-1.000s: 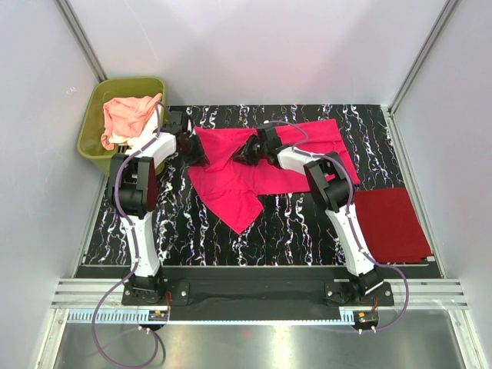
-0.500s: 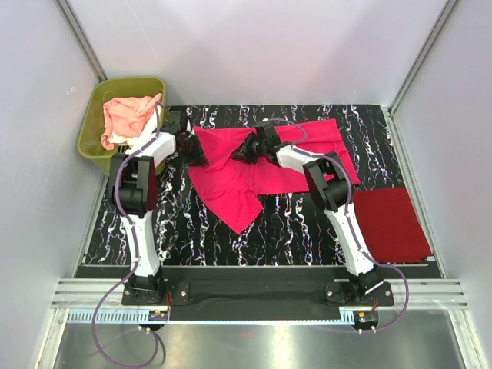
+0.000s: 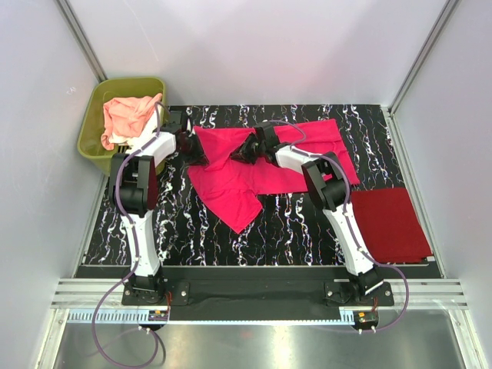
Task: Fold and stack the t-shirts
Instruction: Fold the tshirt
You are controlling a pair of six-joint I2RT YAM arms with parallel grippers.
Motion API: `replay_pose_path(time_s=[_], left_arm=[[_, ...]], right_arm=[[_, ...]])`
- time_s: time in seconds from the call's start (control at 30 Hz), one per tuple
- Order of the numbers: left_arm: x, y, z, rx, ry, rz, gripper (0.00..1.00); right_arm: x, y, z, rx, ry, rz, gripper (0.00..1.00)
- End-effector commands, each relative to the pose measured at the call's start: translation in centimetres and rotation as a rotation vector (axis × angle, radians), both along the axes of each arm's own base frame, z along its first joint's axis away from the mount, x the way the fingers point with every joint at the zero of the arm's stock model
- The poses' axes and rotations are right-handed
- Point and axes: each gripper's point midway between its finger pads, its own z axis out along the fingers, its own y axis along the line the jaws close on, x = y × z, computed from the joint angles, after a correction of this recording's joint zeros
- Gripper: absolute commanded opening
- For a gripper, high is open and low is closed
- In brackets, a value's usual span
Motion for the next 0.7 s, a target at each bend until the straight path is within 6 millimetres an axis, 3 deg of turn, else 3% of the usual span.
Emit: replay_pose_path(time_s=[0.0,0.2,0.37,0.47,0.5,0.67], left_arm=[[1.6,-0.3,2.0,-0.032,-0.066,-0.005,0.23],[2.5,-0.3,3.2,-0.04,-0.098,0.005,0.24],[4.4,-0.2,4.3,-0.061,-0.175,0.025,0.28],[5.7,-0.5,3.8,-0.088,-0.192,0.04,0.28],[5.9,-0.6,2.6,-0.102,-0.164,0.057,0.28],[6.2,-0.7,0.9,-0.115,-0.107,0.091,0.27]], right_arm=[[0.5,0.5,0.1,0.014,-0.002,-0.001,0.18],[0.1,-0.2,1.4,-0.007,0.008,0.014,0.04],[-0.1,-0.7,3.4,-0.03,0.008,0.042,0.02],[-0.5,-1.0,3.7,-0.036,0.024,0.062,0.01],[-0.6,-1.1,3.7,-0.038,0.028,0.063,0.01],[-1.2,-1.9,4.2,-0.038,0.049,0.072,0.0]])
